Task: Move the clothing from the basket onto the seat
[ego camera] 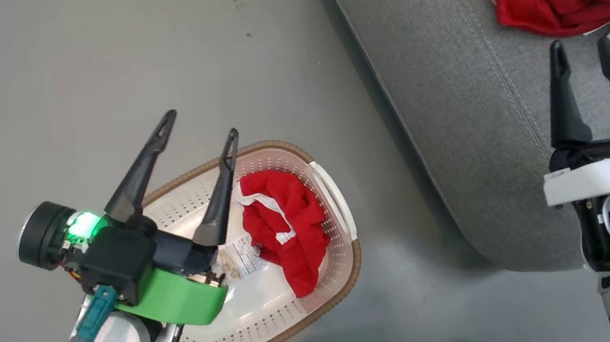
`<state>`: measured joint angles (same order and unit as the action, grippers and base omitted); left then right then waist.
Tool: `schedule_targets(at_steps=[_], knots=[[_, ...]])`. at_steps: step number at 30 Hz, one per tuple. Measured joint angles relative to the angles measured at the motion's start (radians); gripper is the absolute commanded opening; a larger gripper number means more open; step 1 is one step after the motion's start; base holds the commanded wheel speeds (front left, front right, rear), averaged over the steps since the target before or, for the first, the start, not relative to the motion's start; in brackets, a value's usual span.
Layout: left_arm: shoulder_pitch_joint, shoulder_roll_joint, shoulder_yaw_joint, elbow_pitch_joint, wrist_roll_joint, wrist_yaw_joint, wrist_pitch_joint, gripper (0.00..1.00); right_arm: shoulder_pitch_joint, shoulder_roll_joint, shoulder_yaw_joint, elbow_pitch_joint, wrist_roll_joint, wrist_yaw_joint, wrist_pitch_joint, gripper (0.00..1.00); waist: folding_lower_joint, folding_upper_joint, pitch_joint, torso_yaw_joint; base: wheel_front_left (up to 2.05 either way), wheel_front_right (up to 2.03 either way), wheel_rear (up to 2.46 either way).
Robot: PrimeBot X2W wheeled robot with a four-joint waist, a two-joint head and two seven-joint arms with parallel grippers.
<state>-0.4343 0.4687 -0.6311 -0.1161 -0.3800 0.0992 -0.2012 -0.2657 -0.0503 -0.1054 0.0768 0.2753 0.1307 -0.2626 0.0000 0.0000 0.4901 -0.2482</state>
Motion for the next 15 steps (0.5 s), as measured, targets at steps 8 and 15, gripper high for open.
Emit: schedule_targets(at_steps=[8,15], knots=[[0.038,-0.038,0.121,0.060,-0.062,0.055,-0.055,1.00,0.050,0.001,0.105,-0.072,-0.051,0.000,0.000,1.00,0.0000,0.0000,-0.071,0.090,0.00,0.00,0.00],[0.114,-0.086,0.258,0.093,-0.080,0.072,-0.061,1.00,0.080,0.002,0.142,-0.101,-0.085,0.000,0.028,1.00,0.0000,0.0000,-0.133,0.182,0.00,0.00,0.00]])
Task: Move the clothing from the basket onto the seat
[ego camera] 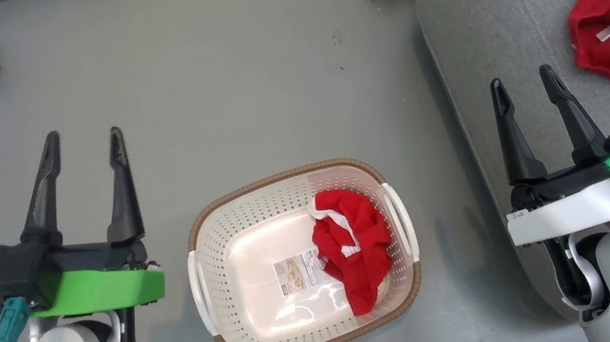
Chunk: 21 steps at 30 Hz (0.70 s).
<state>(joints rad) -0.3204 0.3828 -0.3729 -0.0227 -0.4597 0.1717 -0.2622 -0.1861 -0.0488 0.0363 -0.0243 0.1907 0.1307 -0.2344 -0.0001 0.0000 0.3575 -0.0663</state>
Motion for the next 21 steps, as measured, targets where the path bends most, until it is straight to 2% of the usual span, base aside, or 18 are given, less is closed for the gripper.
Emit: schedule_targets(at_steps=[4,9,21], knots=[[0.072,-0.034,0.083,0.020,0.013,-0.007,0.000,1.00,0.021,0.000,0.006,-0.018,-0.012,0.000,0.026,1.00,0.0000,0.0000,-0.041,0.039,0.00,0.00,0.00],[0.151,-0.067,0.150,0.045,0.050,-0.045,0.000,1.00,0.064,0.000,0.003,-0.037,-0.019,0.000,0.051,1.00,0.0000,0.0000,-0.099,0.077,0.00,0.00,0.00],[0.249,-0.126,0.174,0.123,0.129,-0.125,-0.001,1.00,0.189,0.000,0.006,-0.048,-0.016,0.000,0.094,1.00,0.0000,0.0000,-0.223,0.092,0.00,0.00,0.00]])
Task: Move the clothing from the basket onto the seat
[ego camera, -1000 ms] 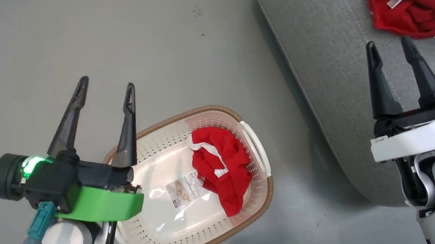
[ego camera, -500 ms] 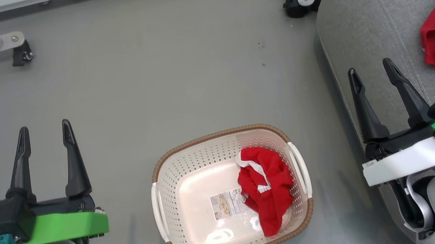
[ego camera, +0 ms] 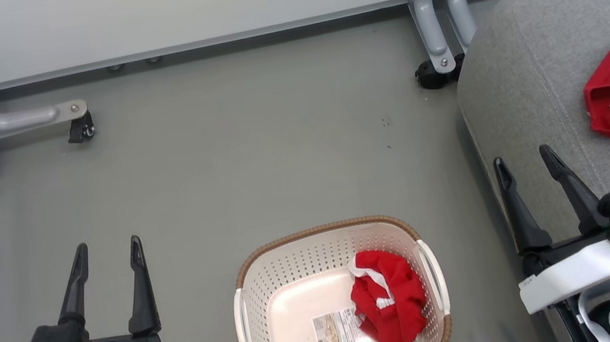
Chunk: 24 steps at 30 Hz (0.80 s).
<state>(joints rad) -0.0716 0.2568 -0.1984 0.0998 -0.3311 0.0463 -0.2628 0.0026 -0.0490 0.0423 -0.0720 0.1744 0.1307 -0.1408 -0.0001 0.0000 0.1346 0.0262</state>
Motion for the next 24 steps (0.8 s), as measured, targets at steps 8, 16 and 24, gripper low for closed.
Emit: schedule_targets(at_steps=[8,16,24], knots=[[0.049,-0.022,-0.002,0.055,0.028,-0.029,-0.001,1.00,0.068,0.000,0.004,-0.012,0.002,0.000,0.023,1.00,0.0000,0.0000,-0.067,-0.008,0.00,0.00,0.00],[0.074,-0.034,0.008,0.080,0.043,-0.037,-0.001,1.00,0.102,0.000,-0.002,-0.032,-0.001,0.000,0.040,1.00,0.0000,0.0000,-0.103,-0.014,0.00,0.00,0.00],[0.073,-0.045,0.022,0.095,0.057,-0.051,-0.001,1.00,0.110,0.000,-0.009,-0.045,-0.004,0.000,0.049,1.00,0.0000,0.0000,-0.100,-0.007,0.00,0.00,0.00]])
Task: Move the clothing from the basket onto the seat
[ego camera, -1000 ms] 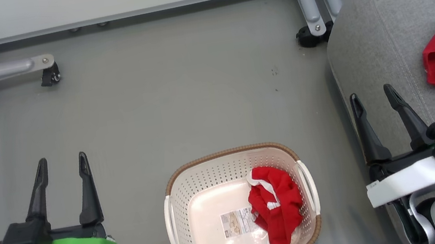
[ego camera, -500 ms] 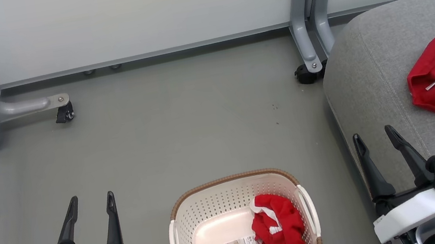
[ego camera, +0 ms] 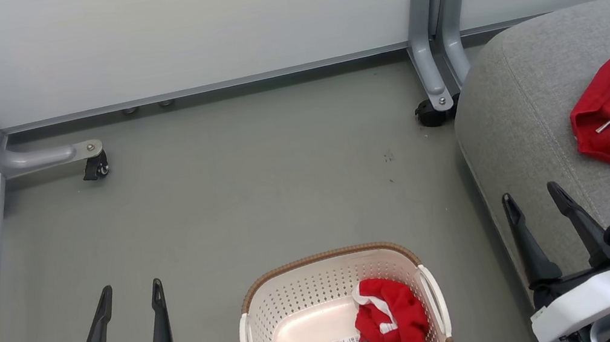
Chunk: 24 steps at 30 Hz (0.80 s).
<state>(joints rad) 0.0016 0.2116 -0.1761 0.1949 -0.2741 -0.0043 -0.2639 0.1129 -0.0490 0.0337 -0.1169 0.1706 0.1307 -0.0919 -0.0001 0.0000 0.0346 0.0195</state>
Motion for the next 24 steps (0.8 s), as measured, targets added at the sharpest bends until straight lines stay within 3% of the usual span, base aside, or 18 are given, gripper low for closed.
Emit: schedule_targets(at_steps=[18,24], knots=[[-0.014,-0.023,0.030,0.002,0.042,-0.016,0.000,1.00,0.001,0.000,-0.007,-0.019,0.000,0.000,0.007,1.00,0.0000,0.0000,0.018,0.001,0.00,0.00,0.00],[-0.112,-0.044,-0.003,0.002,0.066,-0.049,0.000,1.00,-0.043,0.000,-0.007,-0.050,0.001,0.000,0.004,1.00,0.0000,0.0000,0.073,0.003,0.00,0.00,0.00]])
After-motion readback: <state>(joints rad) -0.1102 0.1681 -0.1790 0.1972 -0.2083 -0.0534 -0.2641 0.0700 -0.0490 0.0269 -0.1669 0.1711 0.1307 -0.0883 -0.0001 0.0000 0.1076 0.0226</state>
